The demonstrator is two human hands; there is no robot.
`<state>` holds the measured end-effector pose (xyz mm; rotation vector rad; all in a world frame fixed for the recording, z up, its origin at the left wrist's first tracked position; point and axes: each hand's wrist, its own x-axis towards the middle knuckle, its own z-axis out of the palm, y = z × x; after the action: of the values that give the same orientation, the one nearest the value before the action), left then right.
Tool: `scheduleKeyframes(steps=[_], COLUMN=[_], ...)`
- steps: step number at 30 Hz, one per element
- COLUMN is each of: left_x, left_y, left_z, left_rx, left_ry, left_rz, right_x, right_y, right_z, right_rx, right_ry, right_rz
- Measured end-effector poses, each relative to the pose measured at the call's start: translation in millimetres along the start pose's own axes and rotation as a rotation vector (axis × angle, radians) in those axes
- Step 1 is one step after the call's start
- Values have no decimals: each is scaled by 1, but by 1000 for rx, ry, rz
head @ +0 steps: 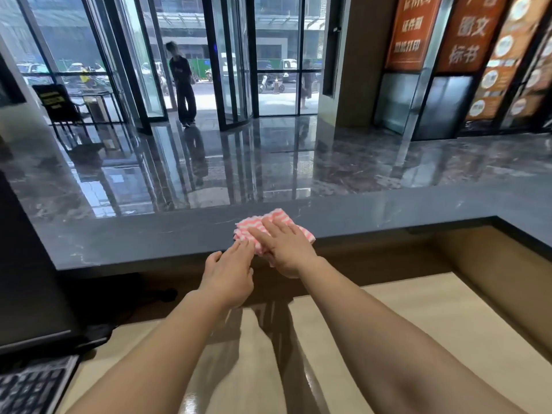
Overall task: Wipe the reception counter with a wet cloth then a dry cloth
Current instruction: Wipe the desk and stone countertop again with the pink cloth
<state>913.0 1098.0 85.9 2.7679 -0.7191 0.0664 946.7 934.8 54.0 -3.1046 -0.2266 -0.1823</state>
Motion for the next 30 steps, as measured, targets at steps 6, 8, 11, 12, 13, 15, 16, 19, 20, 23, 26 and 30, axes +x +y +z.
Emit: scheduleKeyframes(steps=[6,8,11,12,13,15,16,19,20,23,26,30], left_x=[20,28,41,46,49,58,62,72,74,77,76,72], left_y=[55,80,122,136,148,174,186,206,209,214,212,205], left_z=[24,31,45,50,54,64,68,78,80,79,76,73], left_rx=[174,202,204,202,199,198,201,221,231,261,249,206], left_ry=[-11,26,33,28,25,20,20,48,59,49,18,-25], left_rz=[-125,-154,-146,-140,-131,-117,-117,-165,-185,-208,-219,-208], right_x=[-39,-53,-71,-76,-80,-93,-100,-121,-128,-144,-160,-163], right_y=[96,133,183,199,211,242,259,306,321,357,386,399], right_z=[-14,-18,-20,-19,-18,-18,-18,-21,-22,-27,-34,-41], right_rx=[18,12,-2,-5,-8,-8,-8,-5,-4,6,50,69], right_ry=[-9,-15,-6,1,7,13,12,4,1,-12,-36,-80], right_rz=[-15,-6,2,7,16,44,65,135,160,241,362,468])
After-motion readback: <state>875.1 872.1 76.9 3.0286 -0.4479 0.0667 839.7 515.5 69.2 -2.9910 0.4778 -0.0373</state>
